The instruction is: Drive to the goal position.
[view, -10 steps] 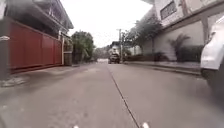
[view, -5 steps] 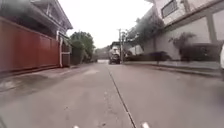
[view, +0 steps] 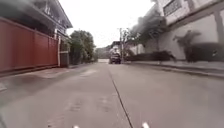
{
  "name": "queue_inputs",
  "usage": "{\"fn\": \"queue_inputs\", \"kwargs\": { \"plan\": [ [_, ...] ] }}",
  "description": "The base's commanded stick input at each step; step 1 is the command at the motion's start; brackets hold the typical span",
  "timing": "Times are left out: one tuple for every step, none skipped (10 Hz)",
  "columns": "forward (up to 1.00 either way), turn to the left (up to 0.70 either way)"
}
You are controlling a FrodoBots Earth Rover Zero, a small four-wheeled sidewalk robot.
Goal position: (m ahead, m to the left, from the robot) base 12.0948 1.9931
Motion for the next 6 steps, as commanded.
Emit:
{"fn": "queue_inputs", "kwargs": {
  "plan": [
    [0.85,0.01],
    [0.85,0.01],
    [0.85,0.01],
    [0.85,0.01],
    [0.85,0.01],
    [0.85,0.01]
  ]
}}
